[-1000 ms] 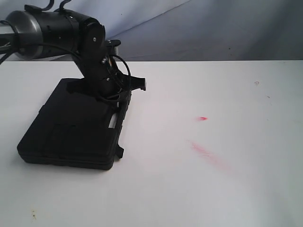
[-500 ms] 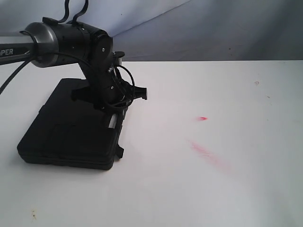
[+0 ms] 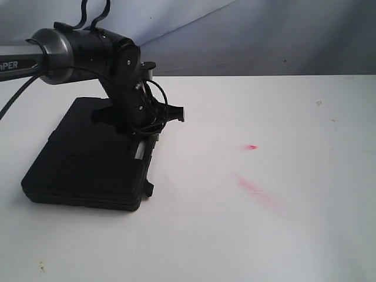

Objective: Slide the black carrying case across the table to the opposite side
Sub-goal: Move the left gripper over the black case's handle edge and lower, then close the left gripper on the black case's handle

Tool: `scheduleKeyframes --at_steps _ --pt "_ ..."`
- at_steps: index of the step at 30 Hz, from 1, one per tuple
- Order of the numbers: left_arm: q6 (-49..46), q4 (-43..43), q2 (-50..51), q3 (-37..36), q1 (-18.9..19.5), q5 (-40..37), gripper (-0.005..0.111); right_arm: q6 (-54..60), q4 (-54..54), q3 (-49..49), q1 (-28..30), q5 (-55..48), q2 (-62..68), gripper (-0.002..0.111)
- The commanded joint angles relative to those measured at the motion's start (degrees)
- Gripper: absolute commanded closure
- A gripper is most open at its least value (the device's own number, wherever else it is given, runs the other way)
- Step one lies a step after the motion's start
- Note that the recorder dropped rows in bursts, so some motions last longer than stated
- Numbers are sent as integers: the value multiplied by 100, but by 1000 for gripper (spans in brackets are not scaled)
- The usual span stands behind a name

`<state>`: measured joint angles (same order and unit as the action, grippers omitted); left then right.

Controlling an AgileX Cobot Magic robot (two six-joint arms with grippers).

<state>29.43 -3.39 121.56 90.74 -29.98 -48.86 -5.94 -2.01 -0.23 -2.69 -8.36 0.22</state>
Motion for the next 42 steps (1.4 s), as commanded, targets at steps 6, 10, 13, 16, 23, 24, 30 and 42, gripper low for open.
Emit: scheduleKeyframes --at_steps 6,10,13,16,23,24,30,42 --pt "42 48 455 350 -28 -167 64 -10 -51 23 -17 20 -22 108" --pt "52 75 524 491 -28 -259 65 -10 -51 23 -17 20 -22 108" --pt "83 88 576 491 -28 -220 82 -10 -51 23 -17 20 -22 108" --pt "83 97 777 654 -28 -457 86 -10 -51 23 -17 20 -22 108" --pt "48 -8 983 958 -28 -816 75 -10 -51 23 -17 20 -22 108" --pt "48 -9 983 958 -28 -816 75 -10 -51 23 -17 20 -22 108" --pt "70 -9 983 958 -28 -816 88 -10 -51 23 -17 20 -22 108" --pt "95 297 983 958 -28 -795 103 -10 -51 23 -17 20 -22 108"
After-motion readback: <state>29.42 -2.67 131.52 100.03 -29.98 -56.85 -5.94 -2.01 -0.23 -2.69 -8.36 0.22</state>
